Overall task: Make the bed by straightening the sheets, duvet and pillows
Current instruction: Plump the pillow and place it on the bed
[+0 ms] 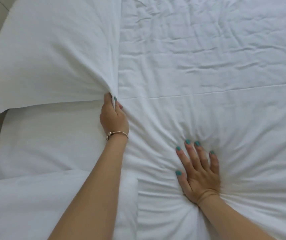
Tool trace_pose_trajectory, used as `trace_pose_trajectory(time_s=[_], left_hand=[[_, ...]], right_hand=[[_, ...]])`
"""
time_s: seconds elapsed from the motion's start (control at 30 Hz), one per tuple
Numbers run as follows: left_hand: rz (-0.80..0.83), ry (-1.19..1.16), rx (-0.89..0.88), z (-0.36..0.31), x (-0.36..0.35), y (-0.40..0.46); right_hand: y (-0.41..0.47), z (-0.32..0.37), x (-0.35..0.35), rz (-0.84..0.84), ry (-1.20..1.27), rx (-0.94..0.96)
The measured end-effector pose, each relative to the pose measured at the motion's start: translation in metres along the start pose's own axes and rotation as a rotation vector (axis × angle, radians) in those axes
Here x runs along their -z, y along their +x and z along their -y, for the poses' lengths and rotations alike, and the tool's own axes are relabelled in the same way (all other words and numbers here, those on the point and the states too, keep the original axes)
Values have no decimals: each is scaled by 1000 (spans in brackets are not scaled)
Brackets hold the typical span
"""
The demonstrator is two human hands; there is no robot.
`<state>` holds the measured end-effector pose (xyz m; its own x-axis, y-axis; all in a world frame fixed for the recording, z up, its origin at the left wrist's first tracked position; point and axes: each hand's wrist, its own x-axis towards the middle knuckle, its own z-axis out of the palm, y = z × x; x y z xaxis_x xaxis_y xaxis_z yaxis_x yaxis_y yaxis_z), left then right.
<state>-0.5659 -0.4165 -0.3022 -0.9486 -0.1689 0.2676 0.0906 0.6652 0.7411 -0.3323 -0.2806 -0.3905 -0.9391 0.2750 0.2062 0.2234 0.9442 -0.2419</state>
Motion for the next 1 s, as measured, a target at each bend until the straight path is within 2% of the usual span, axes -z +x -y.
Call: trace_pose_trajectory(time_s=[0.13, 0.23, 0.27, 0.37, 0.4, 0.43, 0.53, 0.6, 0.7, 0.77, 0.83, 1.0], left_hand=[[-86, -131, 95, -59, 28, -27], [-20, -150, 49, -105, 73, -63], [43, -169, 8, -119, 88, -84], [248, -197, -96, -143, 121, -176], [301, -197, -92, -145, 134, -208], [337, -195, -64, -146, 147, -235], [392, -204, 29, -151, 178, -273], [414, -235, -16, -173, 194, -268], [493, -294, -111, -214, 213, -264], [551, -317, -176, -233, 228, -279], [629, -325, -239, -243, 243, -309], [954, -352, -365, -261, 278, -403]], right_hand=[[2, 6, 13, 43, 38, -19], [11, 16, 48, 289, 150, -97], [13, 16, 64, 358, 324, -157], [9, 16, 150, 534, 1376, -518], [2, 12, 181, 577, 1583, -585], [-7, 9, 208, 603, 1671, -619], [-26, 19, 270, 760, 1722, -613], [-28, 37, 296, 805, 1676, -654], [-13, 51, 326, 607, 1692, -683], [-6, 51, 351, 491, 1575, -622], [-20, 46, 375, 477, 1392, -603], [-143, 0, 416, 469, 1334, -722]])
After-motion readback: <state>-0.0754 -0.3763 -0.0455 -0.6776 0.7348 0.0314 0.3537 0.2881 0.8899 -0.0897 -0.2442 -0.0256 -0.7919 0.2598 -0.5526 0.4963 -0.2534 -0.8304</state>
